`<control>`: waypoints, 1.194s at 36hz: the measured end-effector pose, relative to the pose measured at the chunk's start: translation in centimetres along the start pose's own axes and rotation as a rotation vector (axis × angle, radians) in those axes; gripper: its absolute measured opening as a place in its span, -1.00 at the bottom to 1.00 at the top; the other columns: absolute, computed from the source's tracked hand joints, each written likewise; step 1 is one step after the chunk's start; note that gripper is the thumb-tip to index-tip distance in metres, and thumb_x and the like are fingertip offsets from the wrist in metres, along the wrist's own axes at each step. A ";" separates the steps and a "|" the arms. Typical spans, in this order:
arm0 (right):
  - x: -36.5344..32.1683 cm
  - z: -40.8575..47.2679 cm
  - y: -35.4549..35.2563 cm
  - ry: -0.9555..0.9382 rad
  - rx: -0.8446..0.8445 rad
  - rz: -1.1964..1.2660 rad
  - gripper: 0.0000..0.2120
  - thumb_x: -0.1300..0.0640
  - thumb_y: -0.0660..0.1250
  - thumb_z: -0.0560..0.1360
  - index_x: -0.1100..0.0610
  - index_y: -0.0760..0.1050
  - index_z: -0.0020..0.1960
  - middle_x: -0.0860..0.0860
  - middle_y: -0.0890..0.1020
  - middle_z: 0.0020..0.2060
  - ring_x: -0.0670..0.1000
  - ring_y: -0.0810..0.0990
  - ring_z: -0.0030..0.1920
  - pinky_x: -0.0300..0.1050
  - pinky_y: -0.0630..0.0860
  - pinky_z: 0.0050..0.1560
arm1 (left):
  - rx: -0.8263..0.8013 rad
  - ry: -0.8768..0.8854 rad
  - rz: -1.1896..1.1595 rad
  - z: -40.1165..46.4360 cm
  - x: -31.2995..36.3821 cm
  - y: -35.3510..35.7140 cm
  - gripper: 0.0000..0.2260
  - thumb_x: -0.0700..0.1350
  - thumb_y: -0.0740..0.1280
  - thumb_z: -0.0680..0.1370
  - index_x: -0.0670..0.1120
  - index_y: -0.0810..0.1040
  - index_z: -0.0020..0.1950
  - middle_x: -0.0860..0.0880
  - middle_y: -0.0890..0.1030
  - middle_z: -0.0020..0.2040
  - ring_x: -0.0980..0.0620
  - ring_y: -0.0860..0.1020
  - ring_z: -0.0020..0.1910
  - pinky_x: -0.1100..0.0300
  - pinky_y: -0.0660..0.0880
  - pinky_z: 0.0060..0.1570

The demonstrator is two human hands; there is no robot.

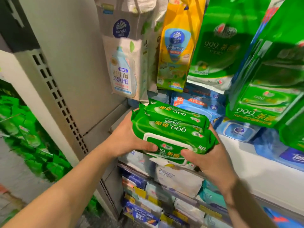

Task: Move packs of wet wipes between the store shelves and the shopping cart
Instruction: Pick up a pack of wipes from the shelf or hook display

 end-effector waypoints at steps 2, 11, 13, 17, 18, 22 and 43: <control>-0.2 -0.3 -0.5 -0.020 -0.030 0.023 -0.19 0.43 0.63 0.16 0.04 0.46 0.32 -0.05 0.74 0.05 -0.04 0.74 0.00 -0.24 0.63 -0.11 | 0.038 -0.005 -0.039 -1.1 0.1 0.6 -0.12 -0.22 0.71 0.19 -0.26 0.40 0.43 -0.20 0.62 0.29 -0.22 0.59 0.30 -0.26 0.48 0.33; -2.3 -1.8 0.5 -0.062 -0.228 0.053 -0.27 0.33 0.71 0.02 0.06 0.57 0.13 -0.03 0.76 -0.08 -0.02 0.75 -0.13 -0.15 0.67 -0.17 | 0.262 0.043 -0.086 -8.6 1.8 1.3 -0.29 -0.39 0.61 0.23 -0.26 0.50 0.35 -0.19 0.66 0.24 -0.18 0.63 0.24 -0.07 0.54 0.27; -2.7 -2.0 1.8 -0.073 -0.271 0.054 -0.35 0.24 0.68 0.02 0.06 0.61 0.08 -0.05 0.76 -0.10 -0.02 0.75 -0.13 -0.17 0.65 -0.19 | 0.328 0.036 -0.093 -10.7 1.9 0.6 -0.30 -0.37 0.63 0.24 -0.25 0.50 0.35 -0.17 0.67 0.23 -0.16 0.64 0.23 -0.04 0.56 0.24; -4.1 -2.8 6.0 -0.089 -0.415 0.118 -0.41 0.33 0.55 0.08 0.12 0.62 0.11 -0.07 0.76 -0.13 -0.07 0.75 -0.16 -0.22 0.64 -0.20 | 0.468 0.013 -0.096 -15.3 2.4 -1.4 -0.26 -0.19 0.67 0.21 -0.20 0.52 0.35 -0.15 0.68 0.23 -0.18 0.64 0.23 -0.21 0.54 0.28; -4.4 -3.1 7.2 -0.084 -0.457 0.138 -0.36 0.34 0.56 0.07 0.19 0.57 0.15 -0.06 0.76 -0.14 -0.07 0.75 -0.18 -0.21 0.64 -0.21 | 0.506 -0.001 -0.098 -16.5 2.4 -2.0 -0.26 -0.18 0.67 0.20 -0.18 0.53 0.35 -0.15 0.68 0.23 -0.19 0.64 0.23 -0.23 0.53 0.28; -5.4 -5.1 12.8 -0.054 -0.586 0.176 -0.12 0.09 0.75 -0.15 0.18 0.56 0.13 -0.01 0.77 -0.13 -0.03 0.75 -0.17 -0.19 0.65 -0.23 | 0.627 -0.047 -0.139 -22.1 2.1 -4.6 -0.17 -0.11 0.69 0.15 -0.21 0.49 0.37 -0.17 0.67 0.23 -0.21 0.63 0.24 -0.26 0.51 0.28; -2.7 -25.1 45.8 0.132 -1.101 0.005 -0.26 -0.05 0.67 -0.09 0.16 0.64 0.05 0.09 0.76 -0.06 0.16 0.75 -0.02 0.10 0.68 0.03 | 1.133 -0.351 -0.258 -59.8 -2.5 -16.9 -0.15 0.00 0.74 0.15 -0.10 0.50 0.37 -0.10 0.69 0.21 -0.13 0.68 0.17 -0.19 0.59 0.20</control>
Point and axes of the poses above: each hand's wrist, its own z-axis towards the middle knuckle, its own y-axis out of the palm, x = y × z, the point moved 2 cm from there along z, towards the middle knuckle
